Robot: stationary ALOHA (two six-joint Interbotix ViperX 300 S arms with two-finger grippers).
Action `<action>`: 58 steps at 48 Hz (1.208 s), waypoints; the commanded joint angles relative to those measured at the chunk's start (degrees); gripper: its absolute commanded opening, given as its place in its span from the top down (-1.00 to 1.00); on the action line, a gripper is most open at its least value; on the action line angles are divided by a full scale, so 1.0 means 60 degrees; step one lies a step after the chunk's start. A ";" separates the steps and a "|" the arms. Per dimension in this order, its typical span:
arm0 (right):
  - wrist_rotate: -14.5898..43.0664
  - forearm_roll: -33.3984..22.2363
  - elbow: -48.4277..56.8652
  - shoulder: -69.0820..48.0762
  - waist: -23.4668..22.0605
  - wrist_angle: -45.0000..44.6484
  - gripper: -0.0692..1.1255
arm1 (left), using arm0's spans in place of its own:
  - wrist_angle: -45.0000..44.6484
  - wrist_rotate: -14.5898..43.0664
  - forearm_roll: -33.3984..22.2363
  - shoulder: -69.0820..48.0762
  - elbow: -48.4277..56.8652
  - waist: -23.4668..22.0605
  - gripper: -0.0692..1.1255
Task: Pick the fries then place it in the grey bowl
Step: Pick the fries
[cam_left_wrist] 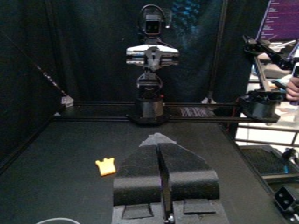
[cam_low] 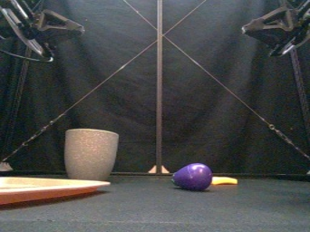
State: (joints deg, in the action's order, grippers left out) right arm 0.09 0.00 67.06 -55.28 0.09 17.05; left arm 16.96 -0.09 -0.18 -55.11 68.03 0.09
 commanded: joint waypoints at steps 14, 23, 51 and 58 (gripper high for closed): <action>0.0161 0.0220 -0.1201 0.1802 -0.2007 -0.1758 0.69 | 0.0044 0.0015 0.0000 0.0103 -0.0366 0.0190 0.91; 0.0176 -0.0732 -0.2314 0.2988 -0.2710 -0.4380 0.02 | 0.0132 0.0015 -0.0015 0.0103 -0.0396 0.0293 0.90; 0.0015 -0.1069 -0.3340 0.6226 -0.2974 -0.6650 -0.84 | 0.0132 0.0044 -0.0029 0.0117 -0.0264 0.0791 0.90; -0.0293 -0.1099 -0.4175 0.7573 -0.2959 -0.8101 -0.84 | 0.0146 0.0044 -0.0029 0.0117 -0.0161 0.0820 0.90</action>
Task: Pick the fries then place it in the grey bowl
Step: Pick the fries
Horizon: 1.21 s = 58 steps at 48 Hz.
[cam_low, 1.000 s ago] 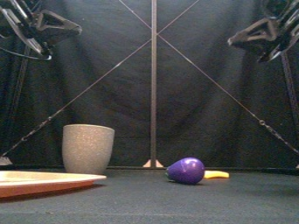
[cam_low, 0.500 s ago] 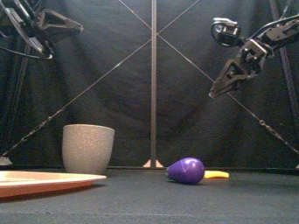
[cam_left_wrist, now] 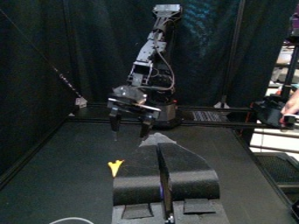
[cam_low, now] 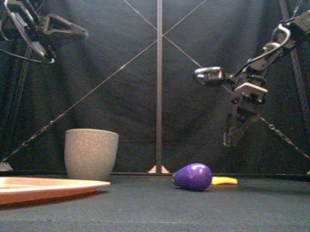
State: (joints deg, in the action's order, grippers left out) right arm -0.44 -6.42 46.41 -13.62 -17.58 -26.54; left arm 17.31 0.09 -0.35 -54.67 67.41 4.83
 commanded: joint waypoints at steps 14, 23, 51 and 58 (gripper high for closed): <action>-0.2944 0.0322 -0.2417 0.2256 -0.0352 -0.2051 -0.84 | 0.0381 -0.0029 0.0000 0.0044 0.0278 0.0029 0.90; -0.4819 0.1421 -0.2710 0.2754 -0.0981 -0.1992 -0.84 | 0.0513 -0.0029 -0.0059 0.0044 0.0337 0.0044 0.90; -0.6475 0.2871 -0.2710 0.3618 -0.1406 -0.1655 -0.79 | 0.0513 0.0000 -0.0249 0.0044 0.0352 0.0220 0.90; -0.6445 0.3003 -0.2695 0.3633 -0.1406 -0.1655 -0.60 | 0.0527 0.0000 -0.0249 0.0044 0.0352 0.0293 0.90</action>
State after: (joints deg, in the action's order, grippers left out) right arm -39.02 11.07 30.76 9.32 -25.93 -36.74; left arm 19.86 0.00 -1.76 -54.67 70.22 6.24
